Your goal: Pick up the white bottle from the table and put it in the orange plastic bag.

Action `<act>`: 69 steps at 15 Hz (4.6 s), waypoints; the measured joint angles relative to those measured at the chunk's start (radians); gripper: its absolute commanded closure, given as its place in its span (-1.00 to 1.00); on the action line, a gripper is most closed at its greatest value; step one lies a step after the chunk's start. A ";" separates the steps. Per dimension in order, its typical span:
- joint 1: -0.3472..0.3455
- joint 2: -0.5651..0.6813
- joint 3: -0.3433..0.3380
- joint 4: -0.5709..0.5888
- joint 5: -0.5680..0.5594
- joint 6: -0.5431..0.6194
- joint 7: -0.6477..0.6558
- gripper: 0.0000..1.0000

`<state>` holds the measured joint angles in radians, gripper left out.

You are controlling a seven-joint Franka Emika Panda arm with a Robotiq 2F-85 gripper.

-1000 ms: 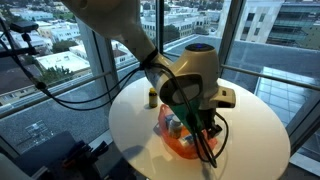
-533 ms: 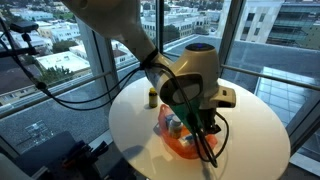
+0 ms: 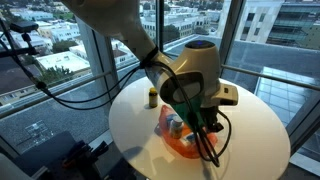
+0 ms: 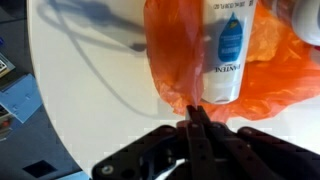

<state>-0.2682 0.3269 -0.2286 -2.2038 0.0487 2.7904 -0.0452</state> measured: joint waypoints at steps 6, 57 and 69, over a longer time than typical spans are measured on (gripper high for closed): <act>0.000 -0.053 -0.009 -0.023 0.000 0.048 0.000 0.94; 0.129 -0.268 0.123 -0.169 -0.002 -0.285 -0.203 -1.00; 0.130 -0.183 0.124 -0.100 -0.062 -0.296 -0.201 -1.00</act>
<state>-0.1385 0.1439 -0.1046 -2.3034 -0.0135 2.4945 -0.2462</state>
